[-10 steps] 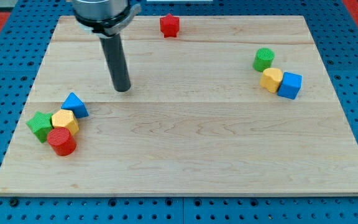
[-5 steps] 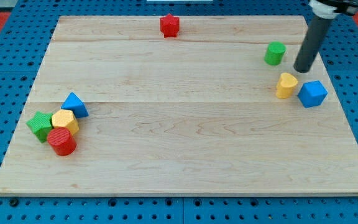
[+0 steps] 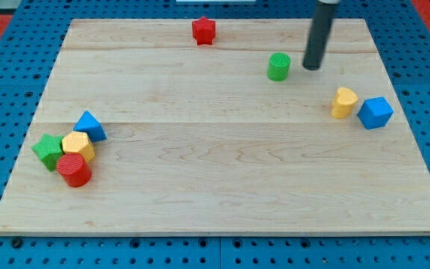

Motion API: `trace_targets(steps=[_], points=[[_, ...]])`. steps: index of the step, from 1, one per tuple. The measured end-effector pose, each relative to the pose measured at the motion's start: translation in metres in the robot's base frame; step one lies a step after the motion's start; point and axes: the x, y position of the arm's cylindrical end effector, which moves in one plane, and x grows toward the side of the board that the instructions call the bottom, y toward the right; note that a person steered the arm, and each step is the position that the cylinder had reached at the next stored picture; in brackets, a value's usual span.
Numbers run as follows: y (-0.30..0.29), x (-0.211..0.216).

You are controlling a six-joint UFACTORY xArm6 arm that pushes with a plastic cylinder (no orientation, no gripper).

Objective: Move green circle at the bottom of red star

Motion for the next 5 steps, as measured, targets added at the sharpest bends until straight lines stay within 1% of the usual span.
trace_targets(steps=[1, 2, 3, 4, 5], points=[[-0.067, -0.005], [-0.150, -0.042], [-0.157, -0.035], [-0.212, -0.059], [-0.213, -0.066]])
